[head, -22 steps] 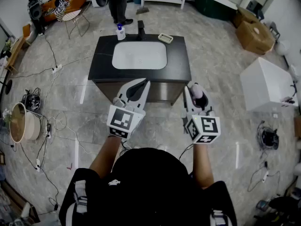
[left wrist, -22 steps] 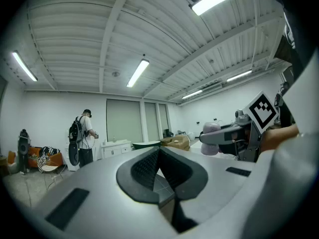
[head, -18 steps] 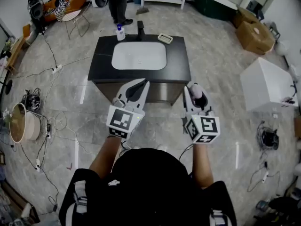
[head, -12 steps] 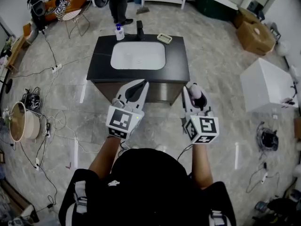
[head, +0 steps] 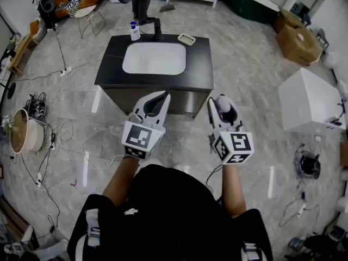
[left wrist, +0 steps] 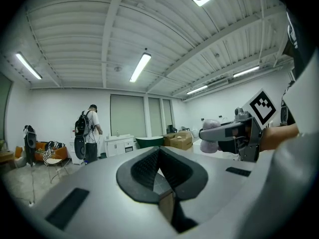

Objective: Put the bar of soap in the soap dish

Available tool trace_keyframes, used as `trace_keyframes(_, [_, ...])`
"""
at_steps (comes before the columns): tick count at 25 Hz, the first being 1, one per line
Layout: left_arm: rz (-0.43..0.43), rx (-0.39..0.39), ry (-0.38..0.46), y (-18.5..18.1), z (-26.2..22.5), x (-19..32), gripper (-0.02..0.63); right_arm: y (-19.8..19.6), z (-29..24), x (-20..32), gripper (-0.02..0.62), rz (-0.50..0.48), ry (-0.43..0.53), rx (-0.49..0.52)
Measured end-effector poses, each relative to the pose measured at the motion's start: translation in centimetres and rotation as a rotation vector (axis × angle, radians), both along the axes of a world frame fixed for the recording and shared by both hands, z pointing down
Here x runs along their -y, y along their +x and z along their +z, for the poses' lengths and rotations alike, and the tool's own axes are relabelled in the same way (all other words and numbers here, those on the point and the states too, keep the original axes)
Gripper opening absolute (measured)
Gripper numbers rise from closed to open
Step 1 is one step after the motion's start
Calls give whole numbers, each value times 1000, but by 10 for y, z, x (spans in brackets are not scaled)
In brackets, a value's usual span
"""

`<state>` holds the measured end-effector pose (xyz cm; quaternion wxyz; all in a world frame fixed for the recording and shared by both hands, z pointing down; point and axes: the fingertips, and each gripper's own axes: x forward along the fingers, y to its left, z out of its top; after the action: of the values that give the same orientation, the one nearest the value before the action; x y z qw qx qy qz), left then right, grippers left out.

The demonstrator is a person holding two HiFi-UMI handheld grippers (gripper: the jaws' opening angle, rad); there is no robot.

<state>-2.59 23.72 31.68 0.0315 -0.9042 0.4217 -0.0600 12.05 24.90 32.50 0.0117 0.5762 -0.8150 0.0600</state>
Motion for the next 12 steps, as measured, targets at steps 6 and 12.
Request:
trace_keyframes(6, [-13, 32, -18, 18, 13, -6, 25, 19, 14, -3, 176, -15, -3, 5])
trace_keyframes(12, [-40, -5, -9, 23, 8, 7, 25, 26, 20, 10, 176, -23, -9, 4])
